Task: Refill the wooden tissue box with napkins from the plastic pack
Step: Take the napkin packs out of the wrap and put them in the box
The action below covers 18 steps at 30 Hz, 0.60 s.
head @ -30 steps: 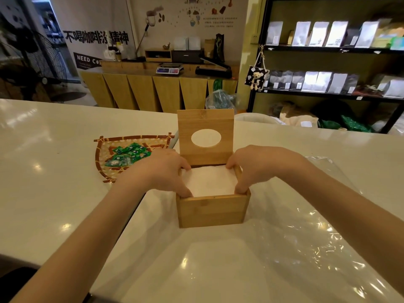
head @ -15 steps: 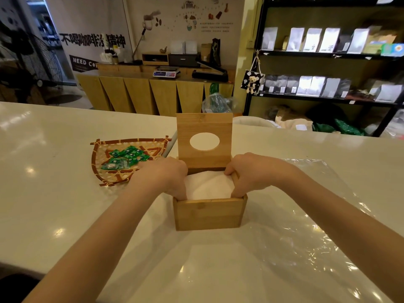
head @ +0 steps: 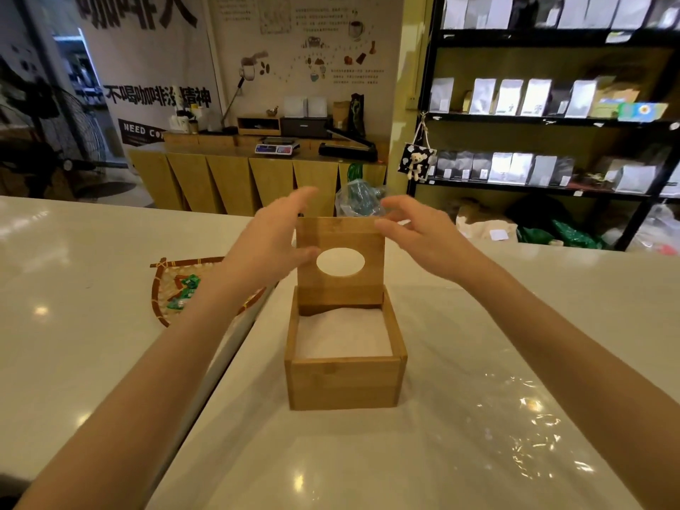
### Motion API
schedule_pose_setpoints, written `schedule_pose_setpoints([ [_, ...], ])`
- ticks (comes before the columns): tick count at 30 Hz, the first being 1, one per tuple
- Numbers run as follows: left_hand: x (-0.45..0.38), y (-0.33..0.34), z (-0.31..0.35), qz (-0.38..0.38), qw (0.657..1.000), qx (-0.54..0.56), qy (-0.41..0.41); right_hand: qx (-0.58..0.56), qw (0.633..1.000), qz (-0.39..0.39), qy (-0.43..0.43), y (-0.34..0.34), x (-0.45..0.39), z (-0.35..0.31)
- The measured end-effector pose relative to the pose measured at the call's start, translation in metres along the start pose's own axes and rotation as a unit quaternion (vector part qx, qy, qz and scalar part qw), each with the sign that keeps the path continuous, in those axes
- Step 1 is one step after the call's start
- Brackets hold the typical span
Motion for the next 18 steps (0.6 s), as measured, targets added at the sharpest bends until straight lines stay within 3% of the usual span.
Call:
schedule_pose_setpoints([
  [2, -0.003, 0.006, 0.002, 0.011, 0.999, -0.023, 0.033, -0.015, 1.000, -0.010, -0.002, 0.010, 0.000, -0.001],
  [6, 0.005, -0.001, 0.006, 0.060, 0.994, -0.018, 0.084, -0.056, 0.996, 0.057, -0.032, 0.000, 0.008, -0.005],
  [10, 0.029, -0.007, 0.015, 0.094, 0.984, -0.014, 0.152, -0.065, 0.993, 0.069, -0.073, -0.009, 0.029, -0.007],
  [18, 0.085, -0.001, 0.011, 0.081, 0.975, 0.053, 0.198, -0.080, 0.986, 0.076, -0.126, -0.001, 0.091, -0.010],
])
Point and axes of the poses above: each hand's wrist, its own x-axis away from the middle knuckle, its own y-axis out of the palm, z = x × y, the point moved 8 cm from there along -x, towards the middle knuckle, and after that the axes turned 3 degrees about x, right-handed, at the moved point
